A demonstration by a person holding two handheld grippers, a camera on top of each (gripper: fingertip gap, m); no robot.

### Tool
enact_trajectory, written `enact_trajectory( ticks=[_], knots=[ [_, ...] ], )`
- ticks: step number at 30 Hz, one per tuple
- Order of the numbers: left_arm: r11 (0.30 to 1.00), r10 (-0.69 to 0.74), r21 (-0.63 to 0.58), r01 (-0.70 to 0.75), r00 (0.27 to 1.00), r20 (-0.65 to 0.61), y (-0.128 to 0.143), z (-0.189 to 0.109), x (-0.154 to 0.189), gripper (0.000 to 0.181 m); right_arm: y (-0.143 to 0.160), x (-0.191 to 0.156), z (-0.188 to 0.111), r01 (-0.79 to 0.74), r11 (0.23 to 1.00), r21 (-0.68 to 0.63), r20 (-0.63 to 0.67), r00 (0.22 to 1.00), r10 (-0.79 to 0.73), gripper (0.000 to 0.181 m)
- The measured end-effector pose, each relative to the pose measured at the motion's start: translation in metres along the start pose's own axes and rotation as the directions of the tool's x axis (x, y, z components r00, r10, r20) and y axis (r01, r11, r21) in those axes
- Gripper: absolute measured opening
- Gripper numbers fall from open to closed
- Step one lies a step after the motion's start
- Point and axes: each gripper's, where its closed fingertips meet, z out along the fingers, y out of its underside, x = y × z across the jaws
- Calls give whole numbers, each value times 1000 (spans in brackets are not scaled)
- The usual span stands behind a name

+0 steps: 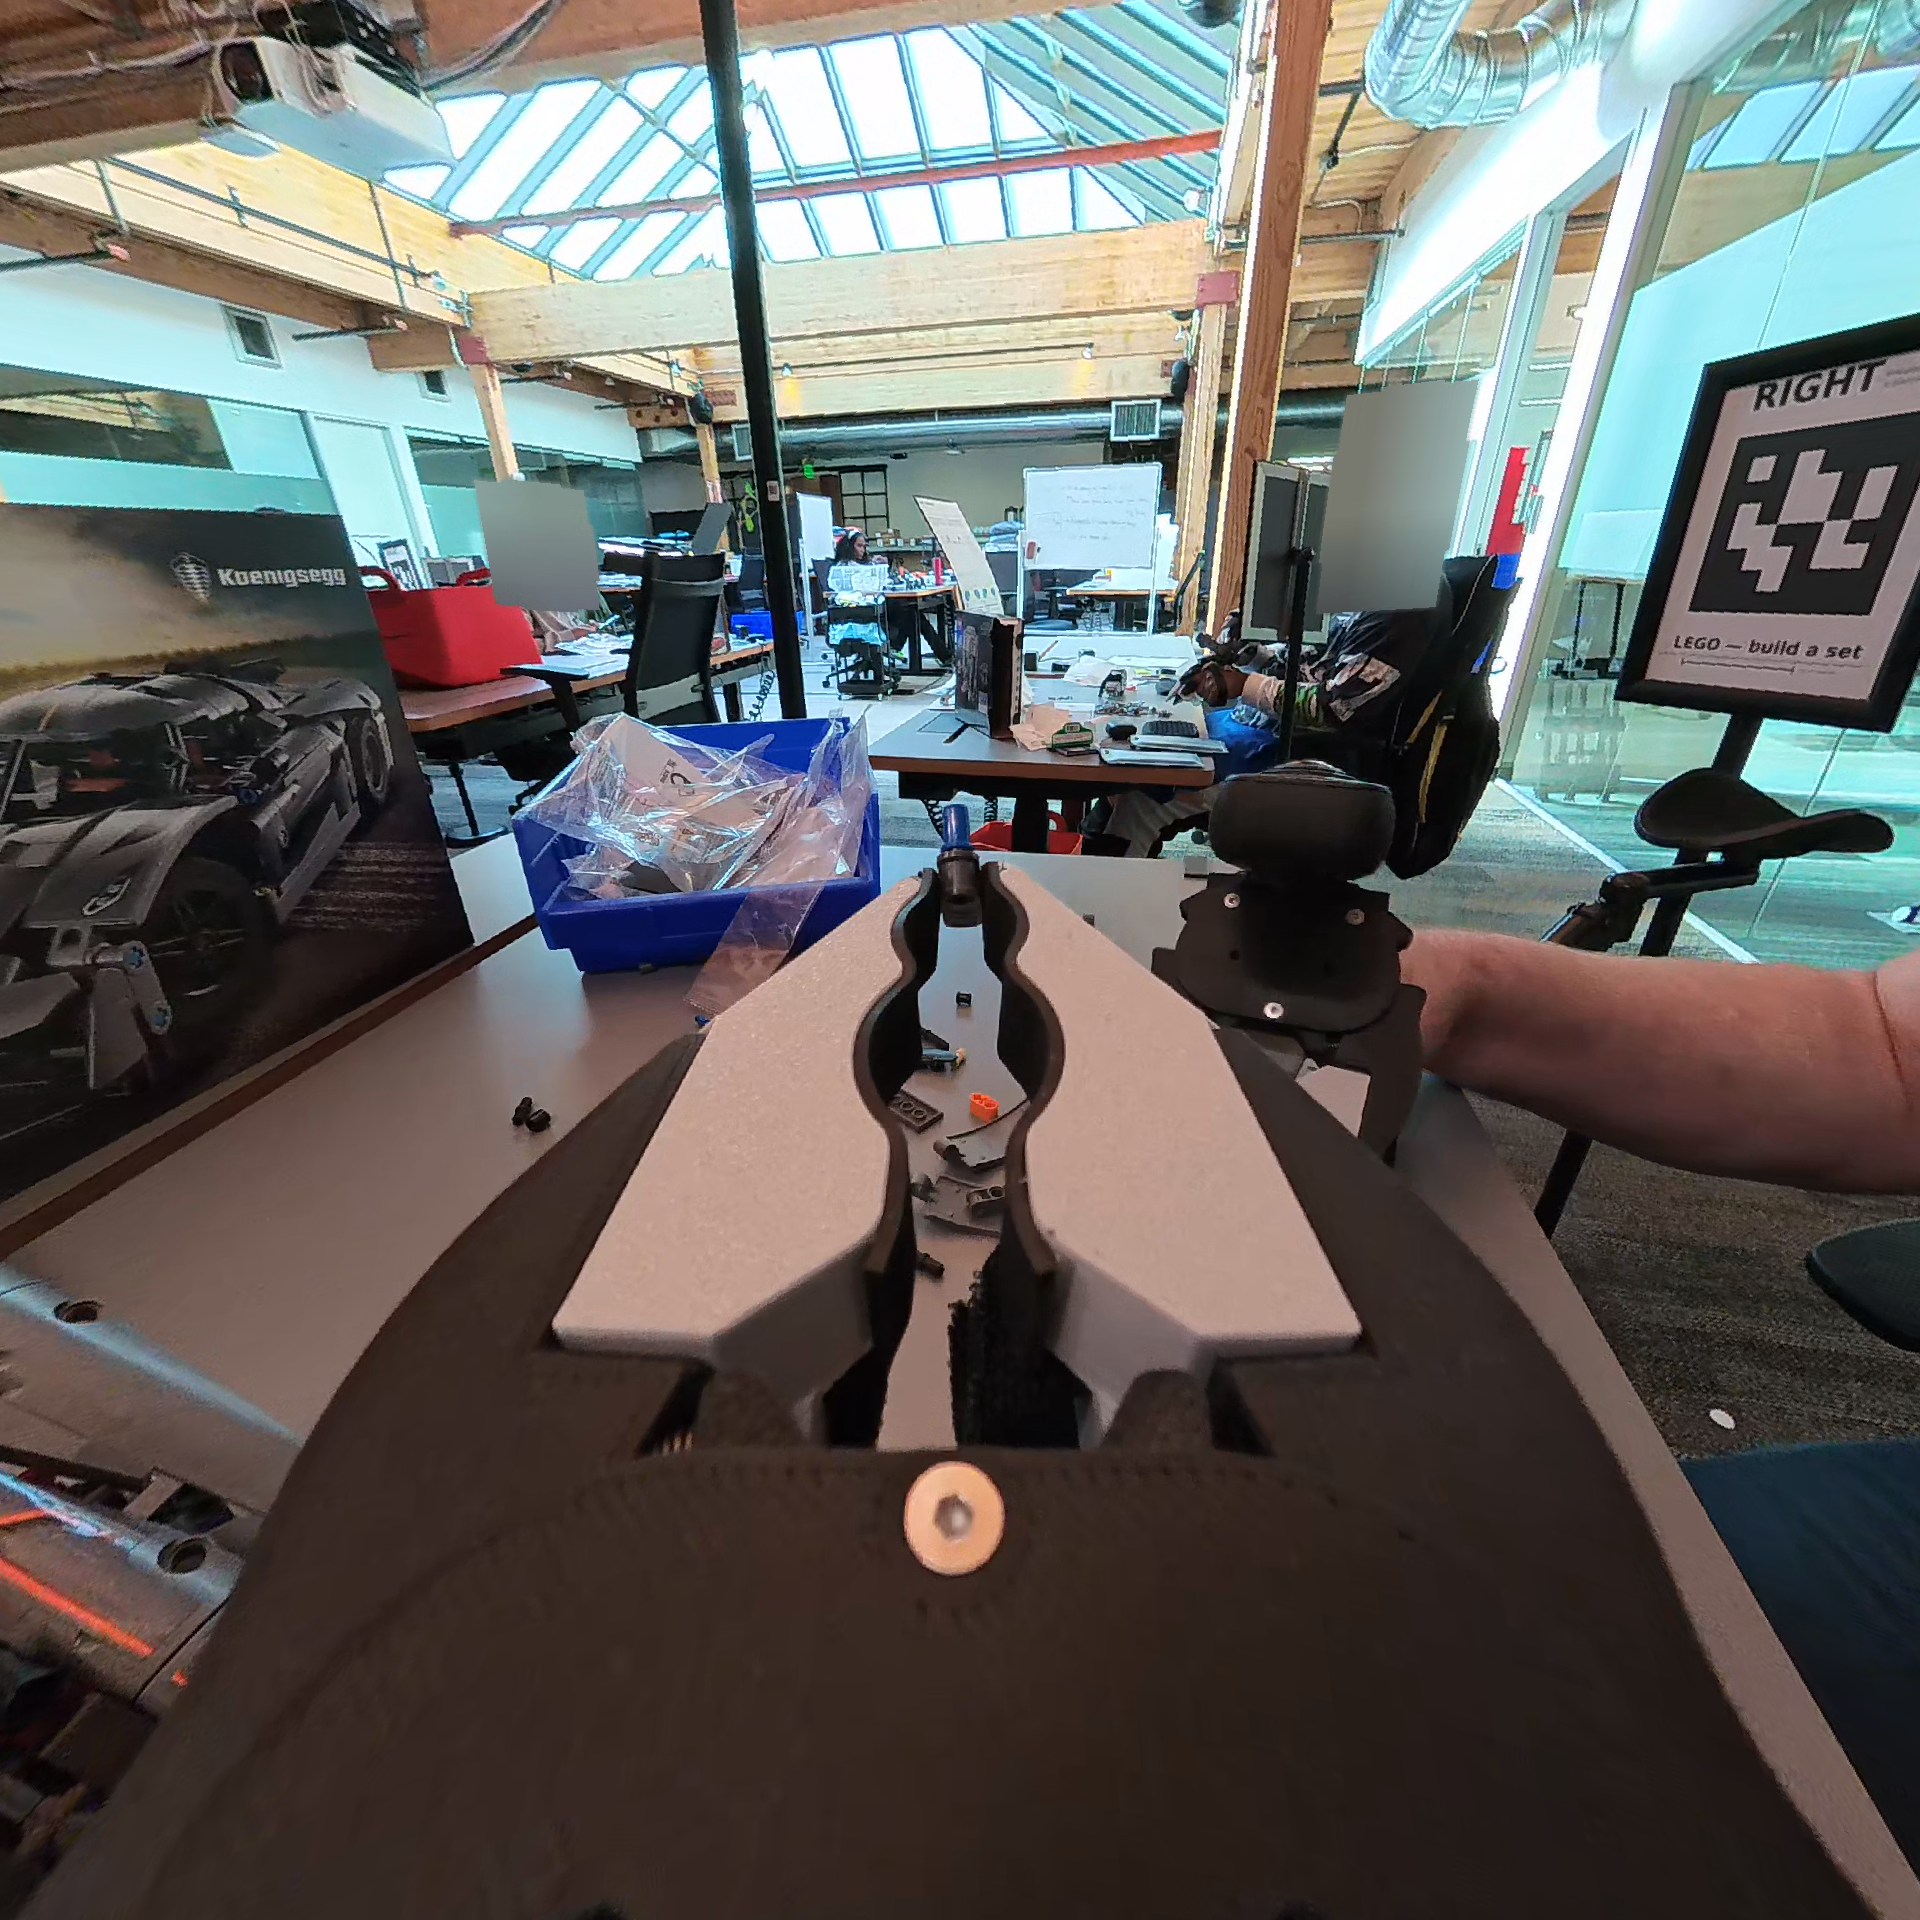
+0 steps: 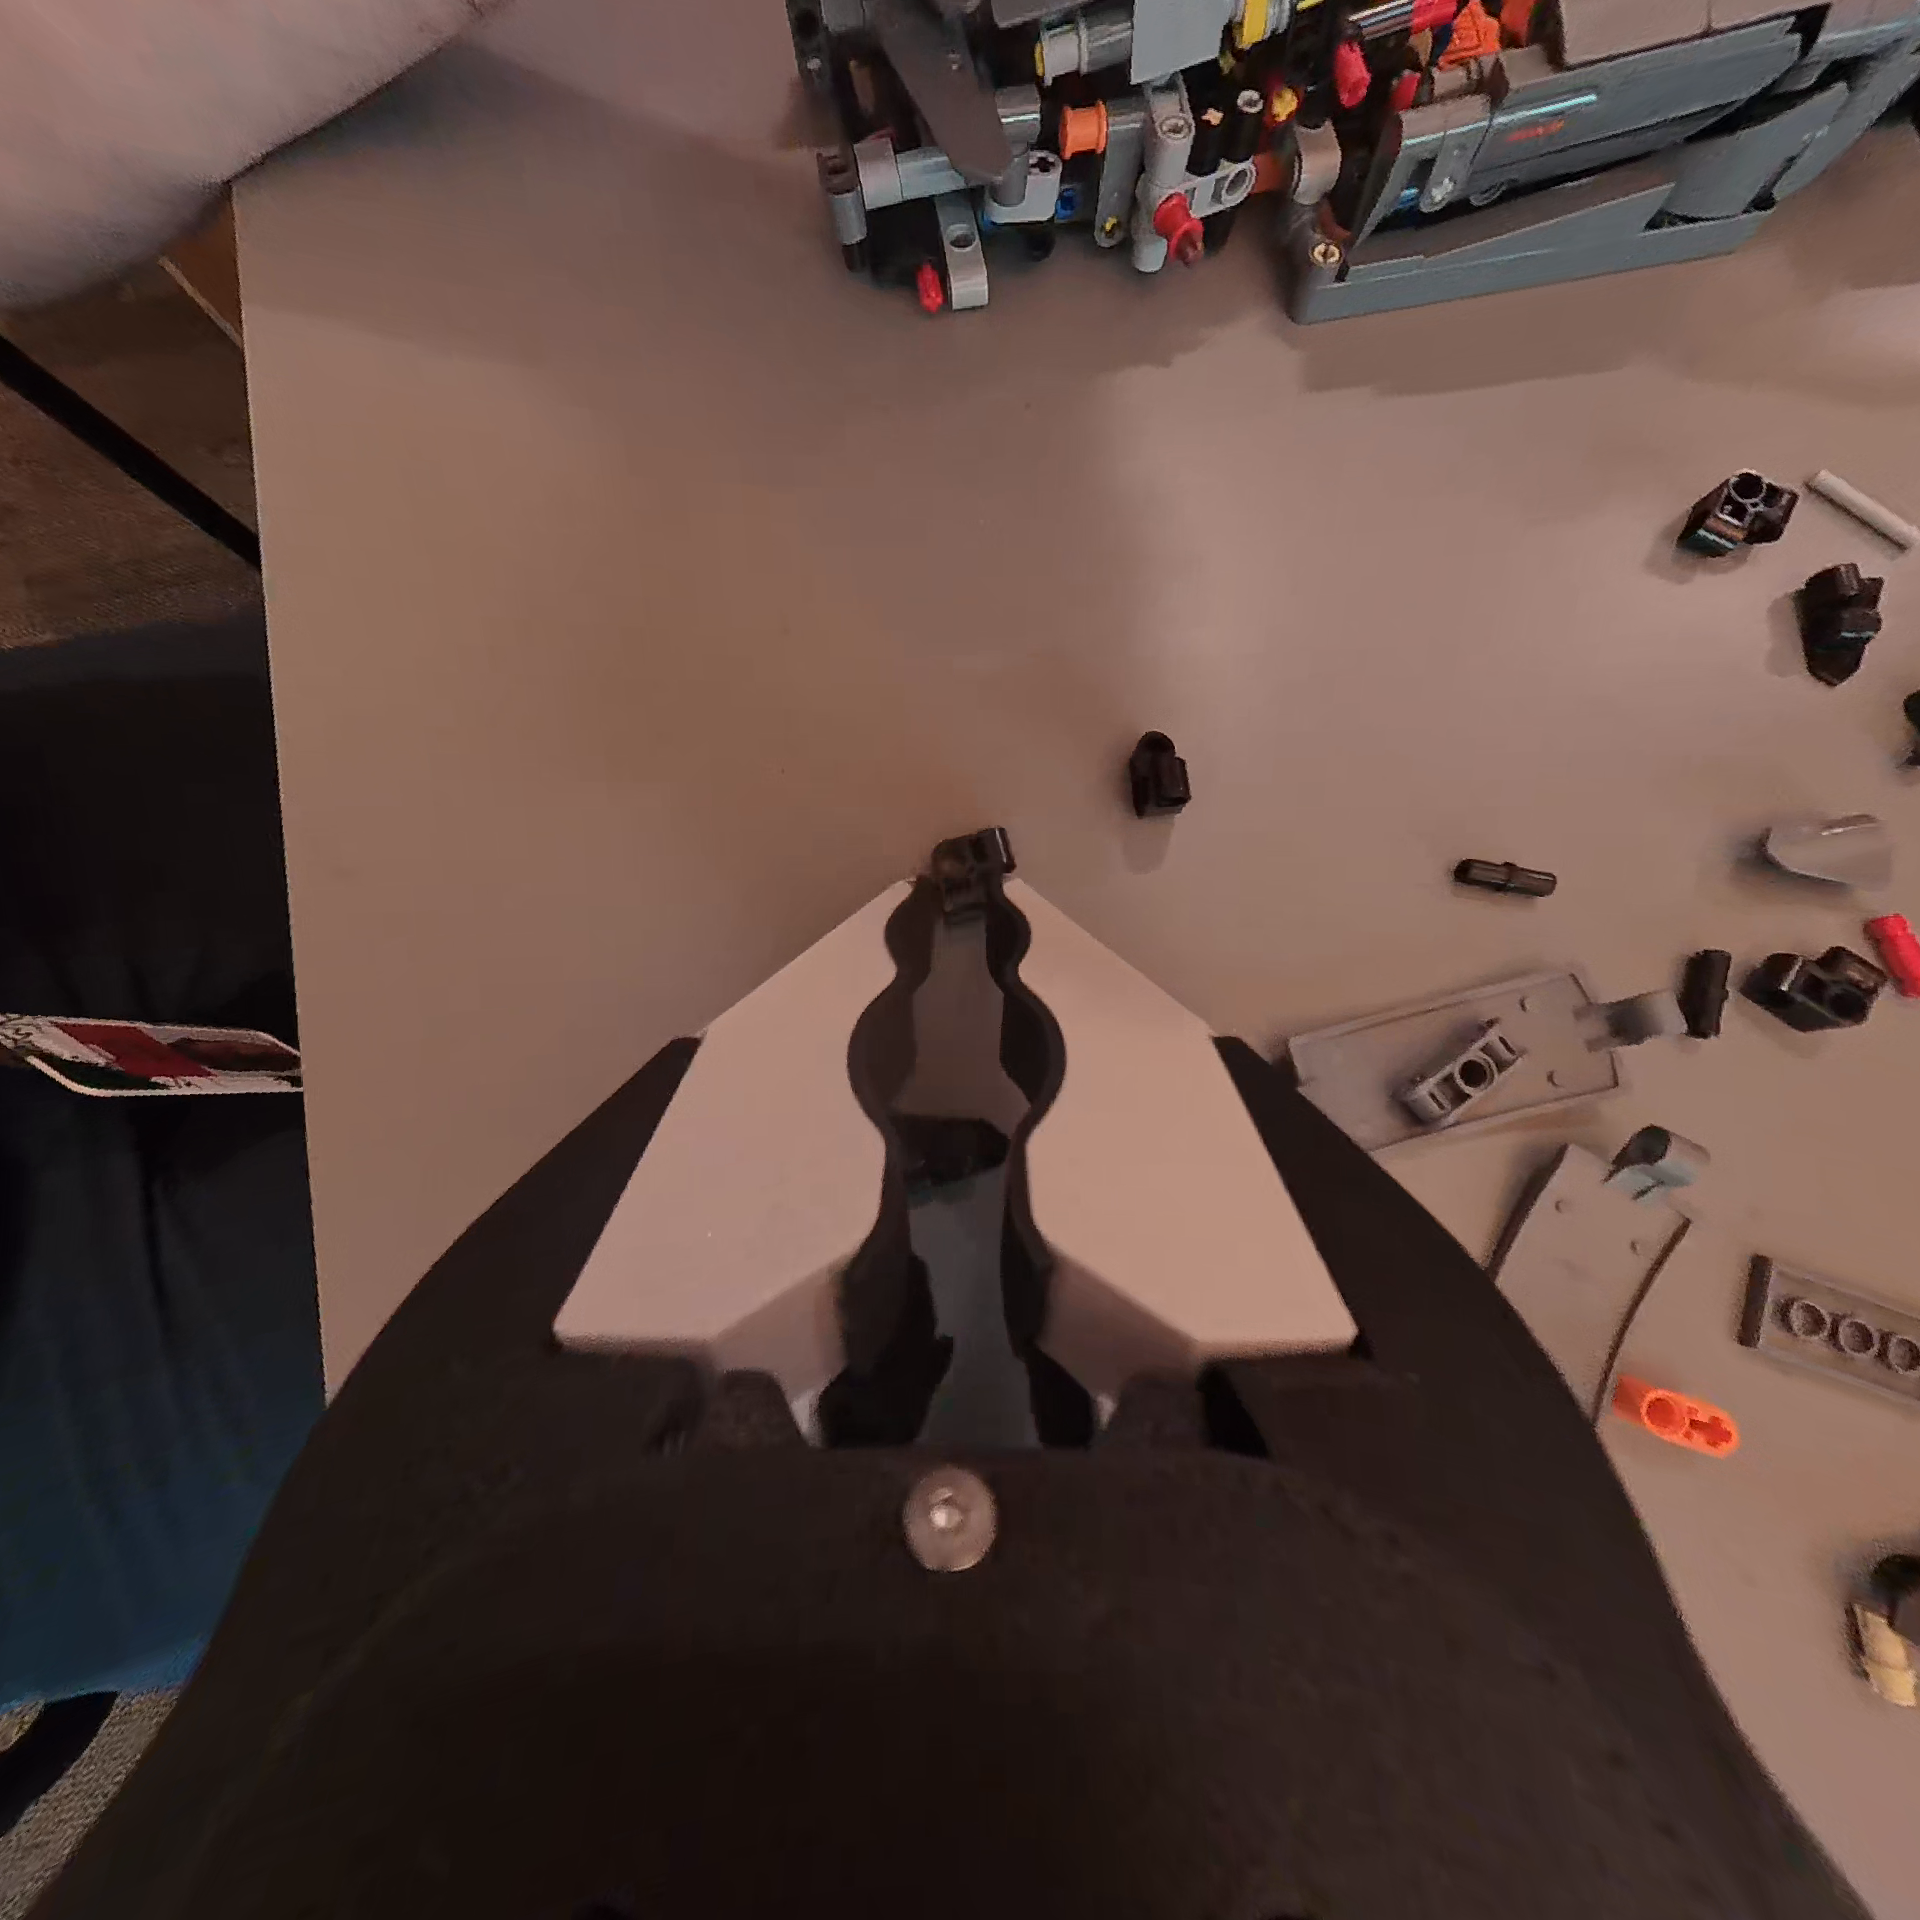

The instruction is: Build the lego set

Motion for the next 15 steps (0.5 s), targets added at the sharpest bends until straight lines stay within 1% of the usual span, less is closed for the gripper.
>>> enact_trajectory(
  ticks=[8, 15],
  knots=[
    [1000, 5, 12, -5, 1000, 8, -4, -3, -1, 5, -4, -8, 4, 17, 1000, -13, 7, 1000, -17, 6],
    [1000, 11, 6, -11, 1000, -1, -3, -1, 2, 5, -2, -27, 3, 28, 999, -36, 35, 999, -27, 6]
  ],
)
